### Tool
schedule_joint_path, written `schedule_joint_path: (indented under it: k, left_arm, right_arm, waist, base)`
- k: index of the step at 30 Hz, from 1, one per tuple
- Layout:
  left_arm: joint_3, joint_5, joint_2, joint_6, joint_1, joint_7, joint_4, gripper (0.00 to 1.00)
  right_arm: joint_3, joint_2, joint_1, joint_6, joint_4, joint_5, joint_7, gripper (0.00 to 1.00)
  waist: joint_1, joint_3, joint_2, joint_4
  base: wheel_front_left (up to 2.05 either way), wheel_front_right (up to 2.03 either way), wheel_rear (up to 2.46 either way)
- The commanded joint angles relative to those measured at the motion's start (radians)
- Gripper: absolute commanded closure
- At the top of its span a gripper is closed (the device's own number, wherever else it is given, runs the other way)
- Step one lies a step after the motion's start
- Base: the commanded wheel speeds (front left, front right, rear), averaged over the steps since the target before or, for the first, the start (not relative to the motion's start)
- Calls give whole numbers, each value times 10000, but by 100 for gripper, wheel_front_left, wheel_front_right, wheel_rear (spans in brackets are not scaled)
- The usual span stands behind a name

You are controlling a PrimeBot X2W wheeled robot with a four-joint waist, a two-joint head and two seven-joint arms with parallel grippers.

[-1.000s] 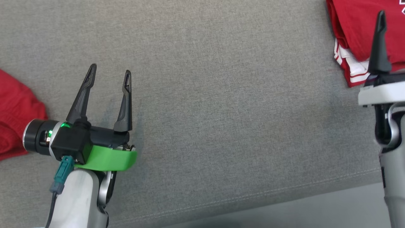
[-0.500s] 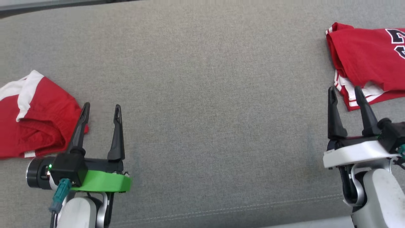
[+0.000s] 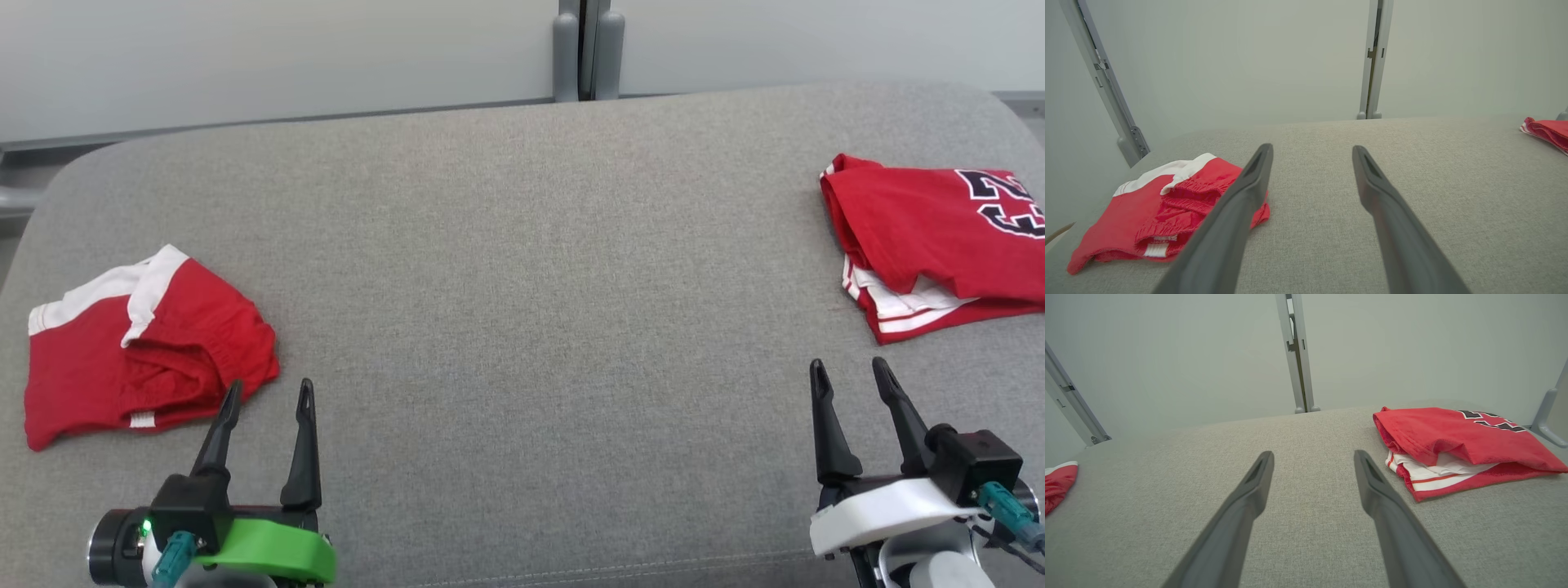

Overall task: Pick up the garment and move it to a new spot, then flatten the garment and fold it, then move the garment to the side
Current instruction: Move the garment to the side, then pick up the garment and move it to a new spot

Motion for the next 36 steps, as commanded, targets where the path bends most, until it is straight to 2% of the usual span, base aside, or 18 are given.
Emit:
schedule_joint_path:
  k: [1,11,36]
  left_arm:
    - [44,37,16,-49,253,-31,100,0]
    - [109,155,94,-223,629,-30,198,0]
    - [167,307,-118,-360,283,-32,350,0]
  right_arm:
    - [32,-2,245,-15,14,-119,-17,0]
    - [-94,141,826,-13,-363,-394,-17,0]
    - [-171,130,796,-13,-478,-438,-17,0]
  waist:
    - [1,-563,0,83]
    - [1,-923,0,228]
    - [1,-852,0,375]
  base:
    - [0,0,0]
    - [0,0,0]
    - [0,0,0]
